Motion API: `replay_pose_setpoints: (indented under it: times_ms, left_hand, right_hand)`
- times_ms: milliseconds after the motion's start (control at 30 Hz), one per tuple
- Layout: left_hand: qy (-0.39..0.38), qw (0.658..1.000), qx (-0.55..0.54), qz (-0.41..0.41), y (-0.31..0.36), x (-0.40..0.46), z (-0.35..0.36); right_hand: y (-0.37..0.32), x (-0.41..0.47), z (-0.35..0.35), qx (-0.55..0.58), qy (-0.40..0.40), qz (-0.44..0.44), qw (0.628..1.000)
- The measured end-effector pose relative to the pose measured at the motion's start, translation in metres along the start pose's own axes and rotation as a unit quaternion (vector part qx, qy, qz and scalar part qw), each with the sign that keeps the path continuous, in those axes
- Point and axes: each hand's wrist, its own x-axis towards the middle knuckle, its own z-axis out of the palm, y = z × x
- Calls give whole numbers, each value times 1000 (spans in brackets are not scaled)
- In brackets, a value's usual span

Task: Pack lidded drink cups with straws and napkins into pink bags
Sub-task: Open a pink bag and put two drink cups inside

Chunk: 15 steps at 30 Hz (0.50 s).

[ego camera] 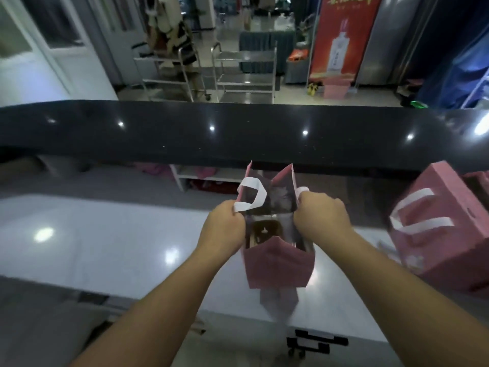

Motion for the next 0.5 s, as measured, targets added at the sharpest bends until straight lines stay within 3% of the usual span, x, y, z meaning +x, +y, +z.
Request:
replay_pose_setpoints:
  times_ms: [267,500]
  left_hand:
    - [120,990,-3,-73,-149,-75,-171]
    - [234,957,-54,-161,-252,-146,-281]
  right_hand:
    - [-221,-62,37,31,-47,-127,990]
    - [-382,-119,66,52,-91,-248,963]
